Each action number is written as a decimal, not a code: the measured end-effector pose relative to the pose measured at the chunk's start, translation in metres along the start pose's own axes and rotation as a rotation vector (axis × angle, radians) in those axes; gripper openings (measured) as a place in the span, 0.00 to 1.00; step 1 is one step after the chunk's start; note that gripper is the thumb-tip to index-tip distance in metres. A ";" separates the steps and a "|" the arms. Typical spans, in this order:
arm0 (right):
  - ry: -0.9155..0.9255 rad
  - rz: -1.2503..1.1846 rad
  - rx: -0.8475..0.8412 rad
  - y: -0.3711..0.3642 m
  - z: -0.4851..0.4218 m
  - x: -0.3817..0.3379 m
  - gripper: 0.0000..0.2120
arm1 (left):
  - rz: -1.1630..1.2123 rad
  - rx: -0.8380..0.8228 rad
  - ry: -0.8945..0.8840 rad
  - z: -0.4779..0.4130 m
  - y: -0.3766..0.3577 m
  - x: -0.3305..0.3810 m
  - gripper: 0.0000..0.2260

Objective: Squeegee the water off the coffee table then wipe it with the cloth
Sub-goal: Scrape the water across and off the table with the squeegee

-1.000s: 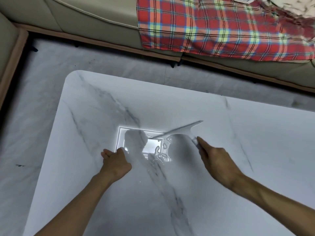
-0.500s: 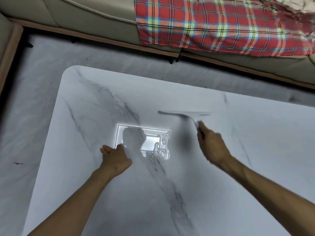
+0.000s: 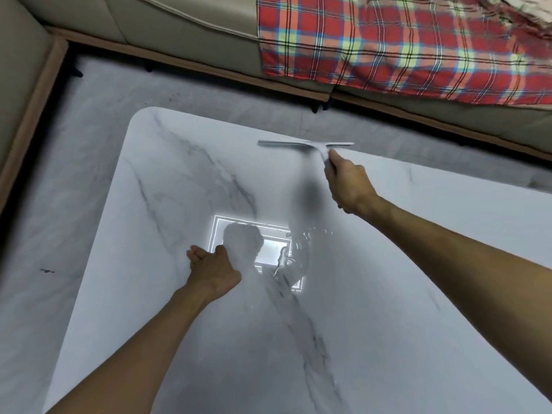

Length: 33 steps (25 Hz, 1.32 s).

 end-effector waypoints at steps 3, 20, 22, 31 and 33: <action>0.072 0.138 -0.029 -0.034 0.009 -0.002 0.14 | -0.003 0.006 0.008 0.002 0.001 0.002 0.29; 0.100 0.294 -0.058 -0.061 0.177 0.082 0.18 | 0.240 0.404 -0.108 0.084 -0.018 -0.057 0.06; 0.251 0.282 -0.112 -0.087 0.164 0.040 0.19 | 0.293 0.512 -0.084 0.094 -0.021 -0.078 0.06; 0.428 0.479 -0.210 -0.154 0.166 0.026 0.17 | 0.167 0.588 -0.047 0.094 -0.040 -0.124 0.07; 0.325 0.524 -0.178 -0.137 0.174 0.067 0.19 | 0.162 0.507 -0.060 0.090 -0.050 -0.117 0.12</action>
Point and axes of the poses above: each hand's wrist, its own z-axis away from the middle knuckle, its own y-axis out of the back of the hand, x = y × z, the point moved 4 cm from there along -z, towards the middle knuckle, and after that the axes turned 10 degrees about -x, right-handed, at the moved point
